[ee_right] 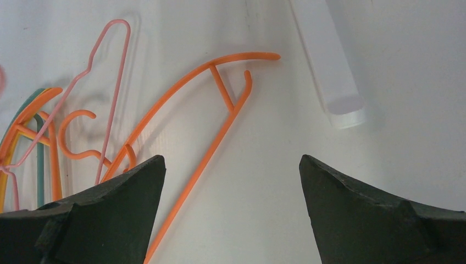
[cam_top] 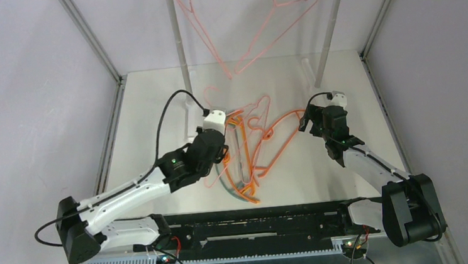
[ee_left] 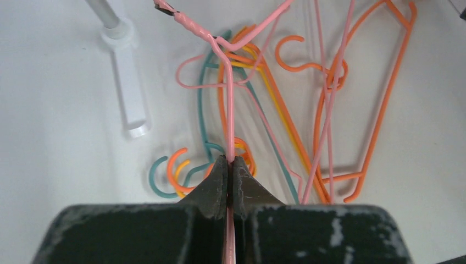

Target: Organize the hangers

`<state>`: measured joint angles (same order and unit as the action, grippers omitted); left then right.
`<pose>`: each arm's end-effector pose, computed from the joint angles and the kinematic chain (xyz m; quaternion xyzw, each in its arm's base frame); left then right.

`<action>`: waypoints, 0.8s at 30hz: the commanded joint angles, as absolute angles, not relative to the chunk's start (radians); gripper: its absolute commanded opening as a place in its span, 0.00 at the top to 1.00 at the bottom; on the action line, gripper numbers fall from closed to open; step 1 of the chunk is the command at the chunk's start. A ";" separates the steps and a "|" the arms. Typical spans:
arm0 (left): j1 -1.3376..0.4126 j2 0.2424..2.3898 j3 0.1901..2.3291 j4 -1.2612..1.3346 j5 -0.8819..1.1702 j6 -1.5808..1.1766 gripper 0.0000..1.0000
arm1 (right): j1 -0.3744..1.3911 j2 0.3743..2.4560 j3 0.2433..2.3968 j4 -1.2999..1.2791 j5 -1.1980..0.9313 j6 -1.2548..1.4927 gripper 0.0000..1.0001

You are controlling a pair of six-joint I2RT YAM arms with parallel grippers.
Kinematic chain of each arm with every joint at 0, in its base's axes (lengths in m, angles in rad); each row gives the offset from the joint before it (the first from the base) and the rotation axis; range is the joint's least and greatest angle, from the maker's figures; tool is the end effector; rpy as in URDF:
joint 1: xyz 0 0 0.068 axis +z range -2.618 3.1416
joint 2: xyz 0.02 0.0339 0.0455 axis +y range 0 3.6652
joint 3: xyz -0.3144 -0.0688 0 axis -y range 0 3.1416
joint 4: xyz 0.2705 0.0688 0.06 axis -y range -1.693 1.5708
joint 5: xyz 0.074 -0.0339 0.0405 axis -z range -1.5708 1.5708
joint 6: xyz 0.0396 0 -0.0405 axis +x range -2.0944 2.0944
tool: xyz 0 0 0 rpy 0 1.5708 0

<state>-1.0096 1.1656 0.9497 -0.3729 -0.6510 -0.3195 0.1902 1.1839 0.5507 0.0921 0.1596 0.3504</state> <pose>0.1592 -0.2081 0.3445 0.1407 0.8373 -0.0535 0.5256 0.2485 0.0414 0.2347 0.1085 0.8617 0.0642 0.4915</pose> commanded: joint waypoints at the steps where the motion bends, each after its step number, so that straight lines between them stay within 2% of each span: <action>1: -1.011 1.088 0.944 -0.397 -0.745 -0.279 1.00 | 0.186 1.164 0.590 0.106 0.173 0.354 0.01; 16: -0.949 1.024 1.060 -0.543 -1.052 -0.185 1.00 | 0.186 1.173 0.589 0.112 0.165 0.358 0.01; 24: -0.887 1.008 1.165 -0.450 -1.153 -0.070 1.00 | 0.187 1.189 0.590 0.121 0.147 0.364 0.01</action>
